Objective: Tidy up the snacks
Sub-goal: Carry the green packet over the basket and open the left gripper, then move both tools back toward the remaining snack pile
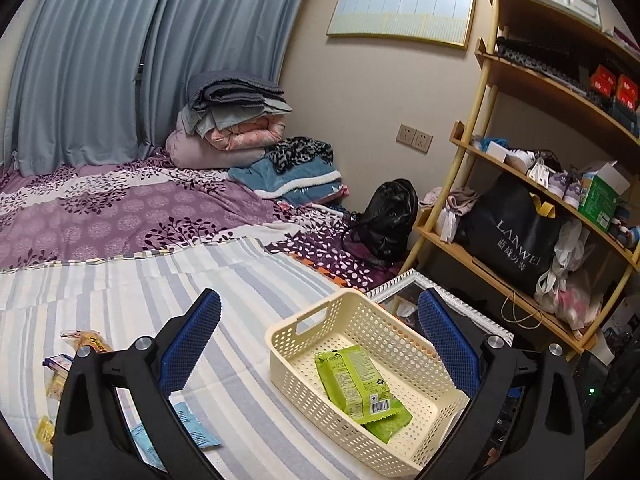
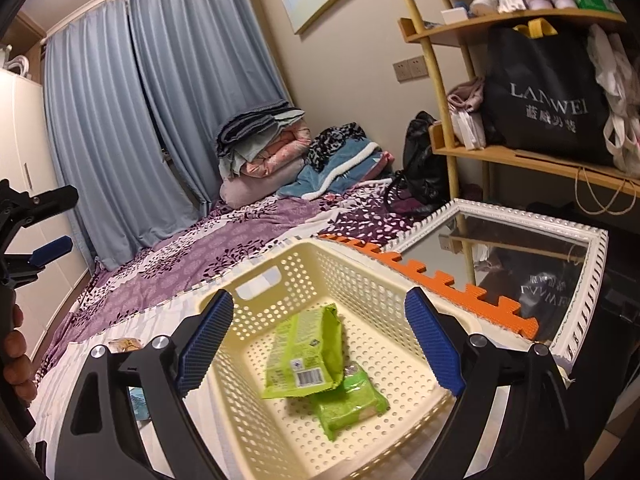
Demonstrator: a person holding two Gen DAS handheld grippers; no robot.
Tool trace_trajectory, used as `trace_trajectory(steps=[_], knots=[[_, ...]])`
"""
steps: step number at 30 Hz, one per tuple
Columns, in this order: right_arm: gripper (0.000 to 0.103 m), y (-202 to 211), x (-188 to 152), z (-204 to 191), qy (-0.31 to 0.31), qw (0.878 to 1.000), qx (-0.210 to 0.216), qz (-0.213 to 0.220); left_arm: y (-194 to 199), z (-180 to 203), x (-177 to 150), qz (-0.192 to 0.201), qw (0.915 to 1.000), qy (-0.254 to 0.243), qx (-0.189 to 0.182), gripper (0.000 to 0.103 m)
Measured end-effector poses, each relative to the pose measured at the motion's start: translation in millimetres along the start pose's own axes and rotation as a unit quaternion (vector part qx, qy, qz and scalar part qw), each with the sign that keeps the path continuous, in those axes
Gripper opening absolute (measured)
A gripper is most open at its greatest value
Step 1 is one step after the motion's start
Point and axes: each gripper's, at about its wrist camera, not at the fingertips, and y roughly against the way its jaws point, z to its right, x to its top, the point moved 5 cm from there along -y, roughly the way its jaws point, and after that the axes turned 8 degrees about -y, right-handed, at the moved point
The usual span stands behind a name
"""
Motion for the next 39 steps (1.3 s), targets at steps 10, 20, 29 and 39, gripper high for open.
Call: trace_trajectory(steps=[10,20,29,39], knots=[[0.087,9,-5,-43,0.035,0.999,0.029,0.004,55,-48,-7,0.03,0.9985,0.024,0.04,0.1],[0.09,5,-29,-93,0.061,0.995,0.072,-0.022,92,-118,-46,0.014,0.9913,0.077,0.105,0.1],[0.09,5,-61,-136,0.101,0.988,0.106,-0.052,117,-166,-88,-0.004,0.9822,0.106,0.155,0.1],[0.09,-2,-85,-161,0.12,0.982,0.121,-0.085,140,-205,-130,-0.025,0.9729,0.136,0.185,0.1]])
